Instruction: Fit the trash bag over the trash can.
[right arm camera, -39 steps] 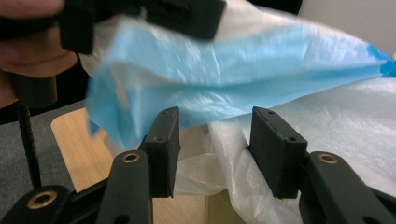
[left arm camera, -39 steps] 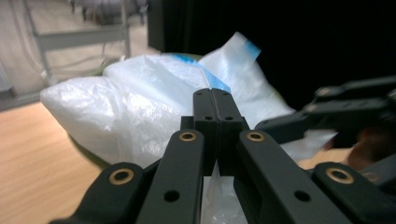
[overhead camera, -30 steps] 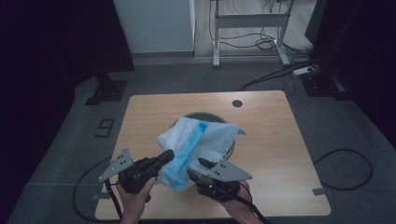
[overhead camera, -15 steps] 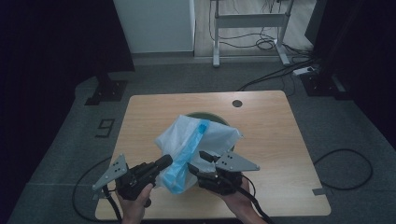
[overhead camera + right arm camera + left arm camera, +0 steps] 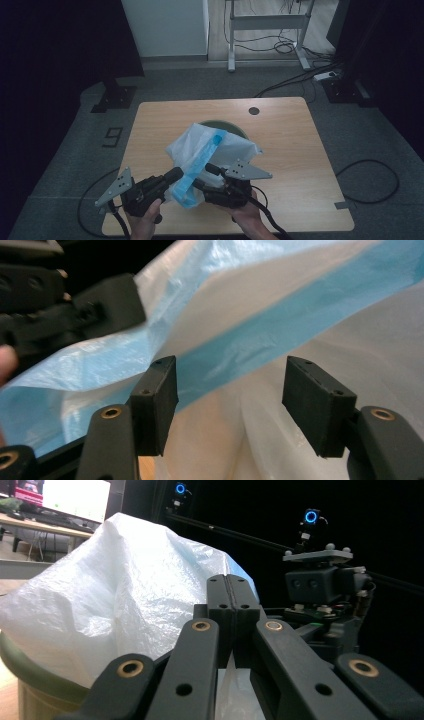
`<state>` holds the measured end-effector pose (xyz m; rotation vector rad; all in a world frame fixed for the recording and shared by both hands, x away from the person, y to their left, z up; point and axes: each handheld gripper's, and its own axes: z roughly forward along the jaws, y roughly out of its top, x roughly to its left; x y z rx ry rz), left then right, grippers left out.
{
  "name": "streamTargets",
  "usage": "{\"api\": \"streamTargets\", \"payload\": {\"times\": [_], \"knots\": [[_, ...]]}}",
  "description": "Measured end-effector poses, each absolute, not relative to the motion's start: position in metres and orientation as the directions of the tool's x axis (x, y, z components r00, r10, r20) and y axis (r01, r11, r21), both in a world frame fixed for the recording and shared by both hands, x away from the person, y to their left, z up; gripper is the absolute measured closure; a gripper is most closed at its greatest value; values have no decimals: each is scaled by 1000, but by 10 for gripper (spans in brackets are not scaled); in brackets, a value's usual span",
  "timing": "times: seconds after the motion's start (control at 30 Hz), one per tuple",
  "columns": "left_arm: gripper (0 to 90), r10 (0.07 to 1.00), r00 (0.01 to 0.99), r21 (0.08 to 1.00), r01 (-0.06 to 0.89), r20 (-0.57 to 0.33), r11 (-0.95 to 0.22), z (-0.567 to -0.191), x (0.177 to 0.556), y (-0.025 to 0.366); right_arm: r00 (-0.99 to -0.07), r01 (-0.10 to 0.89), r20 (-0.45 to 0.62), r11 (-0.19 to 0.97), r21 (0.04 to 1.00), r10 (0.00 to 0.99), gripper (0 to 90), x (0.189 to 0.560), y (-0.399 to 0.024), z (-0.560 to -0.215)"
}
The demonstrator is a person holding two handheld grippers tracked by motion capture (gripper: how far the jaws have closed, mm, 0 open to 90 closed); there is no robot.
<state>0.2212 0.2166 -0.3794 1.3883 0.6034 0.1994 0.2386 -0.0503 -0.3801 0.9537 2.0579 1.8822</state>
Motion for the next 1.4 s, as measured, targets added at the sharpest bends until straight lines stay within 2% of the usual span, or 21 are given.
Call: {"api": "streamTargets", "payload": {"times": [0.07,0.23,0.33,0.47,0.7,0.93,1.17,1.27,1.4], "knots": [[897,470,832,953,224,-297,206,-380,223,217,-784,324,277,-15,946,555,380,238,-50,-379],[897,487,819,950,229,-305,210,-380,225,216,-799,265,198,37,963,567,383,229,-45,-377],[897,503,805,949,239,-313,208,-381,225,215,-810,163,72,107,981,582,387,218,-42,-376],[897,513,797,946,240,-319,217,-380,225,218,-815,88,-26,167,982,578,394,204,-50,-374],[897,522,781,938,257,-343,232,-377,230,215,-836,61,-64,208,976,545,389,192,-54,-381],[897,518,778,934,275,-355,227,-370,236,209,-774,-28,-184,257,966,605,367,194,-44,-380],[897,527,773,935,284,-354,212,-366,237,202,-768,-76,-223,260,963,601,380,196,-40,-378],[896,522,772,932,297,-363,208,-365,239,199,-761,-87,-229,254,963,607,448,199,-40,-375],[896,520,768,927,314,-374,203,-366,242,197,-763,-96,-237,257,962,601,637,205,-40,-373]]}}
